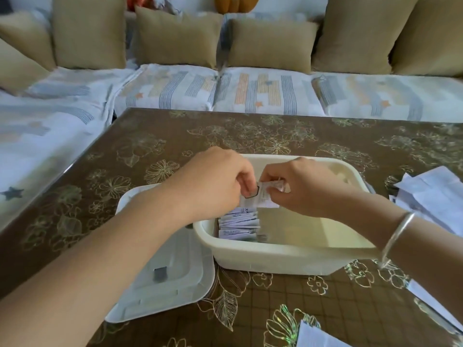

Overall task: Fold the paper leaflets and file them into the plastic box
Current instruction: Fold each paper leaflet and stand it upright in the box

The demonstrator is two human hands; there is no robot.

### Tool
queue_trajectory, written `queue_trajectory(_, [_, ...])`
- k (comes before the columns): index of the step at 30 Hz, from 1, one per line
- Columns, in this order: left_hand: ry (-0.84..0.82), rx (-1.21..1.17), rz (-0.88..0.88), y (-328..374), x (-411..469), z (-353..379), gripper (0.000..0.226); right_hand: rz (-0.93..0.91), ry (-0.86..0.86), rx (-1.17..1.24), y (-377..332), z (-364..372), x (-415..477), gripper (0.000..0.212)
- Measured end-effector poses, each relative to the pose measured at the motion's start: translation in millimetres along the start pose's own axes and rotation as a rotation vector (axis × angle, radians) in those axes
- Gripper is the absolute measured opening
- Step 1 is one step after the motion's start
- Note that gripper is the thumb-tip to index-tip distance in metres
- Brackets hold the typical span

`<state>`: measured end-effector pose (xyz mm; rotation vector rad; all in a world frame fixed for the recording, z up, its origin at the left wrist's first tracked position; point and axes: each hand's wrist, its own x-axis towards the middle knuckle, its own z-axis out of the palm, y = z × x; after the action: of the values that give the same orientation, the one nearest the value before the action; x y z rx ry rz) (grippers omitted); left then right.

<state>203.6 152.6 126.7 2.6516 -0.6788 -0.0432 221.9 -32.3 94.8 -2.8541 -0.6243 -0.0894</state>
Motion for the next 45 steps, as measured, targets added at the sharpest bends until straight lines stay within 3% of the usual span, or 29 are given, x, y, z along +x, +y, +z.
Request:
queue_trajectory(5, [-0.117,0.341,0.104,-5,14,-2,0.045,-0.033,-0.039,-0.071,-1,3,7,0.027])
queue_trajectory(9, [-0.330,0.398,0.066,-14,19,3,0.050,-0.049,0.011,-0.088,2,5,5,0.024])
queue_trajectory(14, [-0.437,0.525,0.124,-11,20,17,0.044,-0.013,0.045,-0.054,9,5,2,0.022])
queue_trajectory(17, [-0.389,0.593,0.122,-13,22,22,0.038,-0.014,0.011,-0.074,8,10,2,0.024])
queue_trajectory(20, [-0.318,0.662,0.119,-13,21,25,0.018,0.021,0.017,-0.093,9,13,3,0.028])
queue_trajectory(25, [-0.293,0.694,0.096,-13,20,30,0.021,0.112,0.020,-0.093,11,16,2,0.027])
queue_trajectory(29, [-0.318,0.694,0.061,-20,21,34,0.045,0.144,0.033,-0.096,13,15,2,0.027])
queue_trajectory(36, [-0.318,0.717,0.148,-24,22,38,0.047,0.187,0.077,-0.109,10,12,1,0.022])
queue_trajectory(45, [-0.308,0.733,0.178,-20,19,36,0.033,0.181,0.123,-0.130,7,5,-2,0.022])
